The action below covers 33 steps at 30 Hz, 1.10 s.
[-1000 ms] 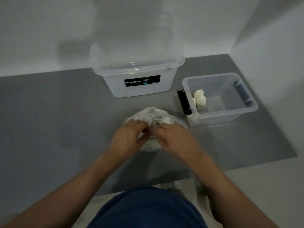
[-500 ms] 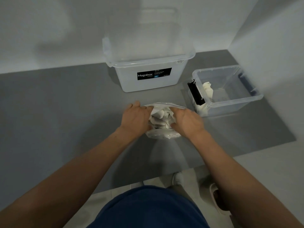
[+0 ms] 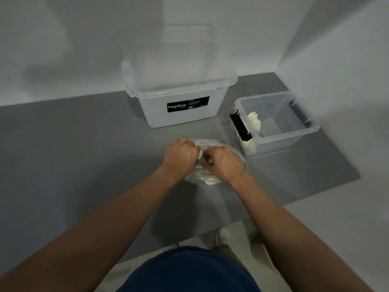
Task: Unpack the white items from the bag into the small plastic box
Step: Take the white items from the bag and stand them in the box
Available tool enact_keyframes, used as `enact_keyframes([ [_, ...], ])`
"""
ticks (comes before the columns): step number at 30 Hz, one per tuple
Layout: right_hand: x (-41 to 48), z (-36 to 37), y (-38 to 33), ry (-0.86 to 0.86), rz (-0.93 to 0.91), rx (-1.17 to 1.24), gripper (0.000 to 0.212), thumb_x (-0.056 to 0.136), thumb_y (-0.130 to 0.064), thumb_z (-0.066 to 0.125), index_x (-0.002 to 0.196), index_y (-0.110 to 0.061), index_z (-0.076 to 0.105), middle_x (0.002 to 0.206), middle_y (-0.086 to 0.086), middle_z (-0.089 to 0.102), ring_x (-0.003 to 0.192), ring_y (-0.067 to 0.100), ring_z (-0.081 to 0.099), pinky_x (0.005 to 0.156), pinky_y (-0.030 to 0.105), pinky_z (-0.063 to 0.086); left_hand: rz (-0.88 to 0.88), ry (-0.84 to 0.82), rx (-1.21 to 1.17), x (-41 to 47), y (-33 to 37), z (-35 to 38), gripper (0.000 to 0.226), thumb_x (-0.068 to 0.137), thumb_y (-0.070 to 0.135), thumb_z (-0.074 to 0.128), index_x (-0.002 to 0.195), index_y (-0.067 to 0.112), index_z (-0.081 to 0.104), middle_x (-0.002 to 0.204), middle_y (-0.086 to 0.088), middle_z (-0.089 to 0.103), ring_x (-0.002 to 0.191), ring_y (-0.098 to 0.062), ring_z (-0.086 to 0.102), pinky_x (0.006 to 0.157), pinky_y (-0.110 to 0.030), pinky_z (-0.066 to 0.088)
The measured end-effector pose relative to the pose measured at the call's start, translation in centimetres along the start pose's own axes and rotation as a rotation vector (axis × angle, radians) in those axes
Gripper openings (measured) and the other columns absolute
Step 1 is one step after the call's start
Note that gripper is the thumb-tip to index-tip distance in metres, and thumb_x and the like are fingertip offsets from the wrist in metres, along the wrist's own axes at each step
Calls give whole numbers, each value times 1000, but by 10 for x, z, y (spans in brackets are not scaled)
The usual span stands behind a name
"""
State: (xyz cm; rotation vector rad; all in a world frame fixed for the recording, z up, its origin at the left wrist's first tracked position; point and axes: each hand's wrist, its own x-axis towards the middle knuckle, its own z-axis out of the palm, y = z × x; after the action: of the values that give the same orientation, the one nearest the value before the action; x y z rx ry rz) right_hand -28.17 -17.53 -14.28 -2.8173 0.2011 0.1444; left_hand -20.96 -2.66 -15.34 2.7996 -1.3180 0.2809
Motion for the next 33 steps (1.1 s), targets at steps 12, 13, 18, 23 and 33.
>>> enact_keyframes([
  [12,4,0,-3,41,11,89,22,98,-34,55,112,-21,65,105,4,72,93,26,67,74,39,55,-372,119,-682,-17,-18,-18,15,91,30,62,98,22,72,86,7,74,76,-9,66,74,-27,55],
  [13,6,0,-7,36,12,95,18,97,-34,57,107,-21,65,102,3,72,91,26,67,73,39,55,-409,120,-734,-19,-18,-22,14,91,28,63,99,21,73,87,9,74,76,-5,66,76,-20,54],
  [18,14,-1,-15,-9,9,81,36,88,-19,62,63,-29,38,76,-5,53,76,26,56,55,29,33,-507,113,-847,-24,-22,-32,9,87,23,66,93,21,73,82,10,72,75,-3,66,75,-20,55],
  [23,18,2,-13,-29,-53,32,26,88,-17,63,112,-22,73,111,2,69,100,23,64,69,28,42,-573,125,-914,-27,-25,-33,2,84,20,64,83,21,66,72,9,69,67,-4,63,70,-28,55],
  [33,11,3,-15,36,-263,-182,12,92,-24,59,99,-18,66,100,4,68,91,28,64,72,38,49,-540,81,-1088,-26,-35,-31,4,88,24,65,85,22,65,78,6,72,70,-12,69,72,-43,60],
])
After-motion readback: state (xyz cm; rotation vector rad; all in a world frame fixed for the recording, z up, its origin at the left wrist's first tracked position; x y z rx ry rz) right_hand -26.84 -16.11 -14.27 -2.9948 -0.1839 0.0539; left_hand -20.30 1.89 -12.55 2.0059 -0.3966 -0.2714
